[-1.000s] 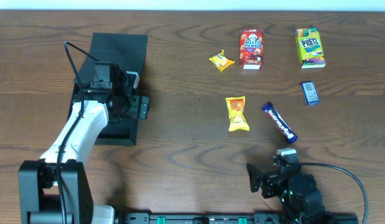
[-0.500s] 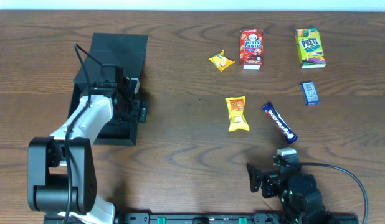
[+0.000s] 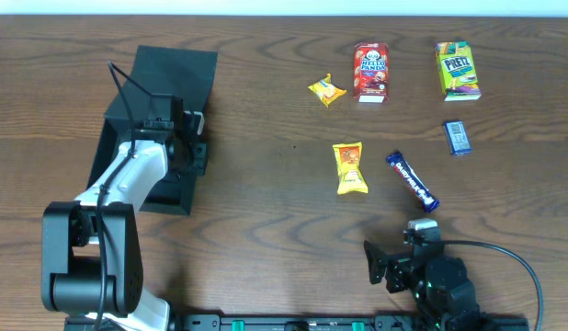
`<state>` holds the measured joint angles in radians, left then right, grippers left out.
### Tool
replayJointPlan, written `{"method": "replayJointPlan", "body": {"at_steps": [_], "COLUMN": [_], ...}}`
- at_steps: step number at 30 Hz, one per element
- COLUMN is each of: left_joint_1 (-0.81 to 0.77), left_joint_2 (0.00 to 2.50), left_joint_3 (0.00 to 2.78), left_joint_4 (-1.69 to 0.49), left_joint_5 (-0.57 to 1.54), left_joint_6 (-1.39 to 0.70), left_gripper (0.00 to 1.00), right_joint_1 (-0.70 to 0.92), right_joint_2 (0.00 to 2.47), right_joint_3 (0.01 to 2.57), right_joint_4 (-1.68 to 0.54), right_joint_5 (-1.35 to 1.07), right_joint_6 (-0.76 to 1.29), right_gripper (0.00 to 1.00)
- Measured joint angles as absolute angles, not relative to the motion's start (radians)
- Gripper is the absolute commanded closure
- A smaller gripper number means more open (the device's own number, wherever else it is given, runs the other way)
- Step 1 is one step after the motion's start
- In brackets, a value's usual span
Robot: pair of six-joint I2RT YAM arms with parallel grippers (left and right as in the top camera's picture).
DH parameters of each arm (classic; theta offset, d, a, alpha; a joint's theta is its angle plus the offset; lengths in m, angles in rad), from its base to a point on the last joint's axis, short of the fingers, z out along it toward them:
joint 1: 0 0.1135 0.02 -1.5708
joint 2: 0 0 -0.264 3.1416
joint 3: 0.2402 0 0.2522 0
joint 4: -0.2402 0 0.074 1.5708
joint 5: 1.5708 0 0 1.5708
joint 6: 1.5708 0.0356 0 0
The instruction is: Pack container
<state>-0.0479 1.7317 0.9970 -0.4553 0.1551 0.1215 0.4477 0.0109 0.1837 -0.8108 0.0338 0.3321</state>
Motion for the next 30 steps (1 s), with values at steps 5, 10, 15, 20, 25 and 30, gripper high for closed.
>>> {"method": "replayJointPlan", "body": {"at_steps": [5,10,15,20,25,30], "left_joint_1": [-0.048,-0.065,-0.141,-0.247,-0.334,-0.403], "left_joint_2": [1.732,1.732,1.732,1.732,1.732,1.732], "left_joint_3": [0.997,1.023,1.044,1.044,1.044,1.058], "left_joint_4": [-0.448,-0.448,-0.416,-0.347,-0.257,-0.218], "left_joint_5": [0.153,0.15,0.149,0.15,0.149,0.149], "left_joint_6": [0.063,-0.006,-0.082,-0.197,-0.295,-0.379], "left_gripper": [0.94,0.94,0.94,0.94,0.94,0.94], "right_joint_1": [0.448,0.448,0.448,0.448,0.448,0.448], "right_joint_2": [0.011,0.011,0.011,0.011,0.011,0.011], "right_joint_3": [0.184,0.184,0.184,0.184,0.184,0.184], "right_joint_4": [-0.811,-0.811,-0.811,-0.81,-0.811,-0.811], "right_joint_5": [0.033,0.033,0.033,0.034,0.033,0.033], "right_joint_6": [0.332,0.332,0.332,0.332,0.332,0.332], "right_gripper": [0.01,0.01,0.01,0.01,0.01,0.01]}}
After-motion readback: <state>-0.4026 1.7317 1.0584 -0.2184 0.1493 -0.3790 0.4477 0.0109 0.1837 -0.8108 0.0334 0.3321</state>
